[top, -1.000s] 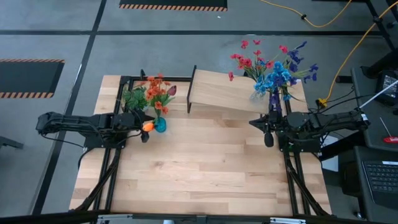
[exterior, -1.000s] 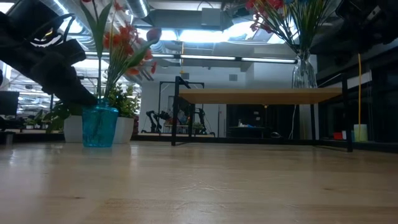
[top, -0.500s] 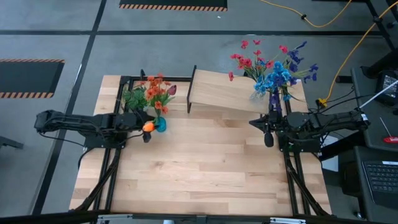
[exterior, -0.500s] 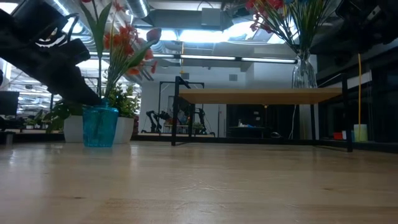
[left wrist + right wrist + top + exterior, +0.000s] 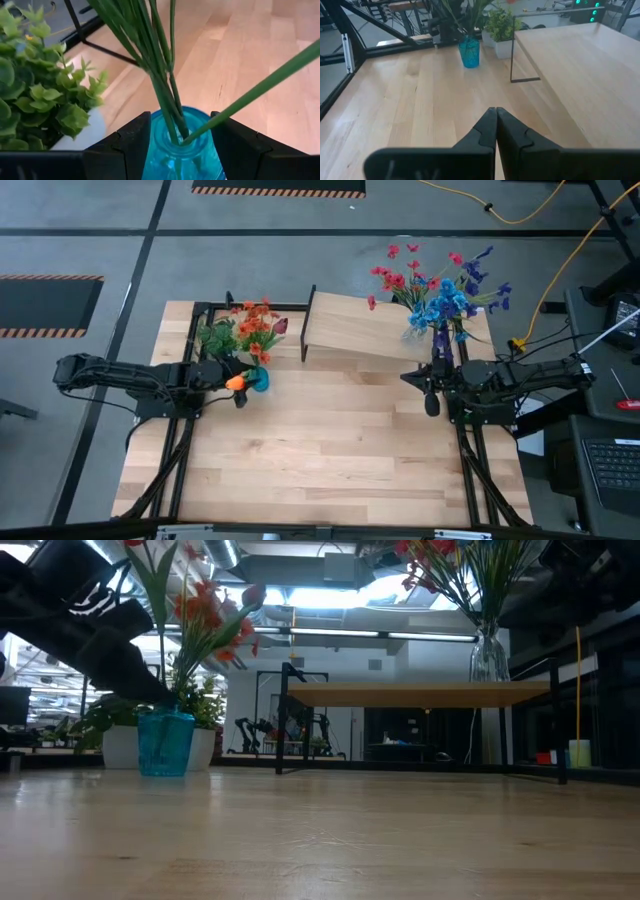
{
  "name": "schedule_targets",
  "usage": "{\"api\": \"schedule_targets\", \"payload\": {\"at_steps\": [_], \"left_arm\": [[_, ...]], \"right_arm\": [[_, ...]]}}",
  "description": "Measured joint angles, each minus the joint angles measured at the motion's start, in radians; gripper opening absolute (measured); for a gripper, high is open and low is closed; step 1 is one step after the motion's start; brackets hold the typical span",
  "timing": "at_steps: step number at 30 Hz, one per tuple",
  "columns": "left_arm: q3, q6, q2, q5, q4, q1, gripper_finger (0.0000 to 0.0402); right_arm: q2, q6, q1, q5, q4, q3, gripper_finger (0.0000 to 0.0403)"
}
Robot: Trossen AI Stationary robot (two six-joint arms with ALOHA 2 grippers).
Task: Pick and place flowers into a vace then onto a shelf
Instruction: Put the blue vase with flowers on the shelf
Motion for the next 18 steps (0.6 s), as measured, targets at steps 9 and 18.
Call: {"api": "schedule_targets", "payload": {"at_steps": [9, 18], "left_arm": [[0.002, -0.020, 0.088, -0.002, 0.034, 0.000, 0.0198], [0.002, -0.019, 0.147, -0.019, 0.095, 0.000, 0.0198]], "right_arm": [[0.030, 0.000, 0.000, 0.000, 0.000, 0.000, 0.0013], [0.068, 0.003, 0.000, 0.000, 0.006, 0.000, 0.0013]]}}
